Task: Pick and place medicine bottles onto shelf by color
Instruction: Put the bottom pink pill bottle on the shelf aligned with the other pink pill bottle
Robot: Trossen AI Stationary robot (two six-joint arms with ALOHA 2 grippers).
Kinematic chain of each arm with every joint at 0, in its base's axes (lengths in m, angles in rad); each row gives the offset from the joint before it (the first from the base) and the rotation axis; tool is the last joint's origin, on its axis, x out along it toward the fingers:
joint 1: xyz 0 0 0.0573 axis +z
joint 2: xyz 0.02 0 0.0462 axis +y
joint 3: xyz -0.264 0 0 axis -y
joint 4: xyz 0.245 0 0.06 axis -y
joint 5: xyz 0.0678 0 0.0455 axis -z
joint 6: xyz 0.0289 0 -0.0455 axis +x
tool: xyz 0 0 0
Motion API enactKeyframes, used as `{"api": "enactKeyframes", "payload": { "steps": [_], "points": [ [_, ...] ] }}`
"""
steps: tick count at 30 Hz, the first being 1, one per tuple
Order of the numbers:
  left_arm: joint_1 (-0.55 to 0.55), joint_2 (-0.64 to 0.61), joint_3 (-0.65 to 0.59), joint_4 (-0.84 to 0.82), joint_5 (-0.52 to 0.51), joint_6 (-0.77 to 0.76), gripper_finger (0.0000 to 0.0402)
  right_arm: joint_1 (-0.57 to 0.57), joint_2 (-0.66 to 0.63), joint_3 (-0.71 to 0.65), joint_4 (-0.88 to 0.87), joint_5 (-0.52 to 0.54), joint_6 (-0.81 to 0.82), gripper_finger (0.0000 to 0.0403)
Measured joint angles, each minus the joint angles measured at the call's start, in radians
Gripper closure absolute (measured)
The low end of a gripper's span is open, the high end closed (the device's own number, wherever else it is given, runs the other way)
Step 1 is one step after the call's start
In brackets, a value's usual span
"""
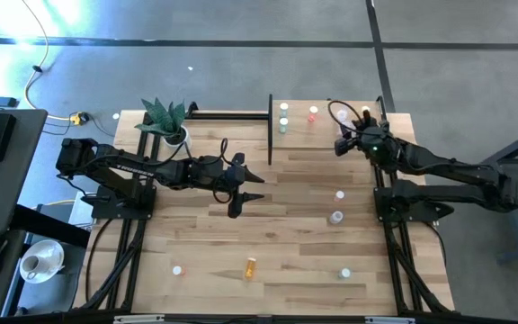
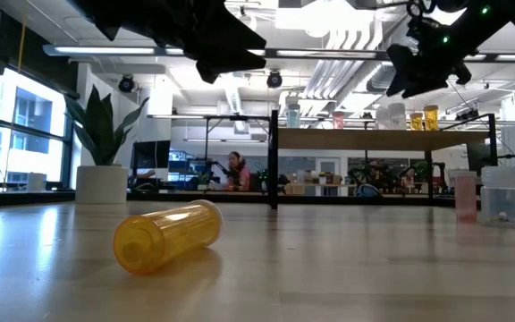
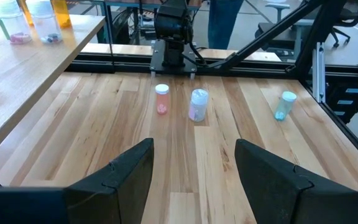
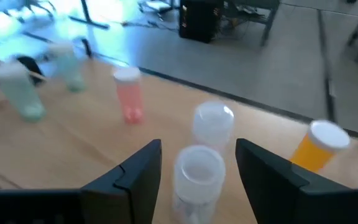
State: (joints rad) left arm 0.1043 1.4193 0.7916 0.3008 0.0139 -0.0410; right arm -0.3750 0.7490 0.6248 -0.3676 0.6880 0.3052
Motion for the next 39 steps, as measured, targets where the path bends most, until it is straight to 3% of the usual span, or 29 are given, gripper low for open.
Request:
{"api": "enactKeyframes", "payload": {
  "steps": [4, 10, 15, 18, 22, 27, 31, 34, 39],
  "points": [
    [0.0, 0.0, 0.0, -0.006, 0.0, 0.0, 0.0186, 0.009, -0.039, 0.032, -0.009, -0.09, 0.0, 0.0206],
    [0.0, 0.0, 0.0, -0.021, 0.0, -0.01, 0.0186, 0.066, -0.087, 0.048, -0.01, -0.341, -0.01, 0.0206],
    [0.0, 0.0, 0.0, -0.032, 0.0, -0.039, 0.0186, 0.155, -0.095, 0.048, -0.027, -0.546, 0.01, 0.0205],
    [0.0, 0.0, 0.0, -0.042, 0.0, -0.062, 0.0186, 0.233, -0.084, 0.048, -0.048, -0.592, 0.033, 0.0205],
    [-0.002, 0.0, 0.0, -0.044, 0.0, -0.075, 0.0186, 0.358, -0.047, 0.048, -0.069, -0.54, 0.054, 0.0205],
    [-0.018, 0.0, 0.0, -0.051, 0.005, -0.212, 0.0186, 0.507, 0.029, 0.048, -0.068, -0.338, 0.089, 0.0205],
    [-0.048, -0.015, 0.012, -0.089, 0.072, -0.245, 0.0186, 0.591, 0.089, 0.048, -0.063, -0.204, 0.132, 0.0205],
    [-0.09, -0.053, 0.043, -0.181, 0.076, -0.244, 0.0186, 0.623, 0.11, 0.048, -0.03, -0.195, 0.14, 0.0205],
    [-0.188, -0.116, 0.079, -0.377, -0.068, -0.294, 0.0186, 0.657, 0.113, 0.048, 0.018, -0.214, 0.139, 0.0205]
  ]
}}
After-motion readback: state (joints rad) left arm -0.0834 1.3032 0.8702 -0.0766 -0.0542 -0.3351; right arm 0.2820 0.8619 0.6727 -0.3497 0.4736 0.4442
